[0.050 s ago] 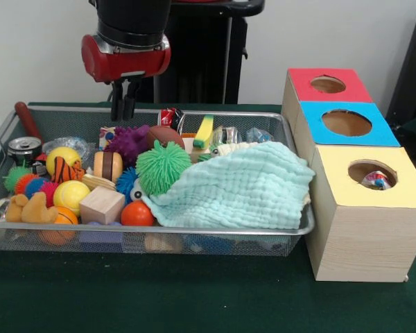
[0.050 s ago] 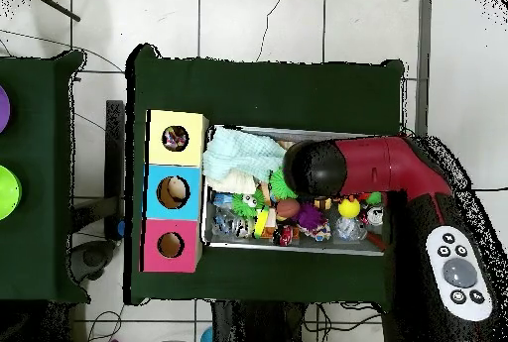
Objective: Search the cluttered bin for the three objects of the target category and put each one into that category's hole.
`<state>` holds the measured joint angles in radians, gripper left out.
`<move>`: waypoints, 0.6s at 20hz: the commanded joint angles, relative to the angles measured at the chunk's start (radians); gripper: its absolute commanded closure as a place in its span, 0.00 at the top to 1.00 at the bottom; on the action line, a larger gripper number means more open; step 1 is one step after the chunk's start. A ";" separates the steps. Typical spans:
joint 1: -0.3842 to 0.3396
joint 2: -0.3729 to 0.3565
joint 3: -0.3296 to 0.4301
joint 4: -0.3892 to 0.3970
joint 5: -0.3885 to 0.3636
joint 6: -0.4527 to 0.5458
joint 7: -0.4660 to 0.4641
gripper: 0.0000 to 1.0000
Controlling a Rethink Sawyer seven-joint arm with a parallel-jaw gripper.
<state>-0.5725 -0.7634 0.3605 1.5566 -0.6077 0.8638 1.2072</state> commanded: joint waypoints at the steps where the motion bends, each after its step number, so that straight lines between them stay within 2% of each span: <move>1: 0.013 0.051 -0.006 0.116 -0.102 0.130 -0.200 0.00; 12: 0.051 0.077 -0.027 0.066 -0.169 0.216 -0.188 0.00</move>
<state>-0.5393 -0.7284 0.3453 1.5857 -0.6955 0.9541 1.2072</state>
